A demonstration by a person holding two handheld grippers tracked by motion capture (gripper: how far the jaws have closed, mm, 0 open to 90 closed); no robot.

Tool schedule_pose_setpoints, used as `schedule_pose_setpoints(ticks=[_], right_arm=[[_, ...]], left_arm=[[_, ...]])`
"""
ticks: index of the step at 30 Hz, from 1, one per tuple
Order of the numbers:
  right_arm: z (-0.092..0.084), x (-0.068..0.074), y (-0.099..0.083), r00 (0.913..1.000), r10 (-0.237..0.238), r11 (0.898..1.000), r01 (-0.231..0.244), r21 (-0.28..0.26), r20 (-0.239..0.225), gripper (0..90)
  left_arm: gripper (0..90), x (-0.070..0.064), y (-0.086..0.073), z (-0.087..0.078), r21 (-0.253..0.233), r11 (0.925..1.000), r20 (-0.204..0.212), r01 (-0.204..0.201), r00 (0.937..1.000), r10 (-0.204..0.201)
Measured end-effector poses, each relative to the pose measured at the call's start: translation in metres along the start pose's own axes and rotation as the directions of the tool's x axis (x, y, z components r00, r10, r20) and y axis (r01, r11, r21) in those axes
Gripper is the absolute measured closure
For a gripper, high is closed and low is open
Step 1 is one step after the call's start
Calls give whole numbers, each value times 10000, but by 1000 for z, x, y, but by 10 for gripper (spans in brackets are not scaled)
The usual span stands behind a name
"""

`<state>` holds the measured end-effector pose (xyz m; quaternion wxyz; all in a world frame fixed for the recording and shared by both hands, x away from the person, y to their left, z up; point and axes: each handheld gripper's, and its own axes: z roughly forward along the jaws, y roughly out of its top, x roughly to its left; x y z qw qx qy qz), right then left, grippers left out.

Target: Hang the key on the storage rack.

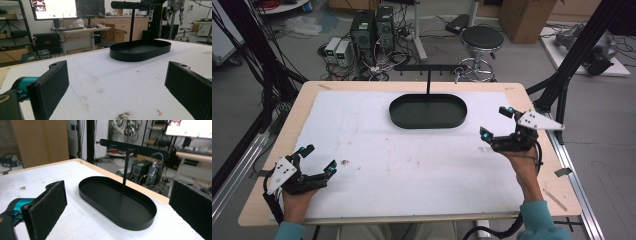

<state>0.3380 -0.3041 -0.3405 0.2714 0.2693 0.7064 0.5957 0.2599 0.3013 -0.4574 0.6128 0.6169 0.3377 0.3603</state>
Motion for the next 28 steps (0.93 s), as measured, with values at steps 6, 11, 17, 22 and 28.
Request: schedule_pose_setpoints(ticks=[6,11,17,22,28], right_arm=[[-17,20,-37,9999,70,9989,-64,-457,142,6],[-29,27,-72,9978,250,9959,-195,-887,609,6],[-38,25,-104,9924,357,9943,-234,-1039,1180,6],[-35,24,-119,9917,385,9961,-282,-836,1231,6],[-39,21,-123,9902,728,9893,-564,-1348,1196,6]], left_arm=[[57,0,0,0,20,10000,-23,-31,10000,32],[57,0,0,0,20,10000,-6,-73,10000,73],[57,0,0,0,44,9999,-28,-106,9999,106],[57,-1,0,0,39,10000,-30,-89,10000,89],[58,-1,0,1,52,10000,-70,-73,9999,73]])
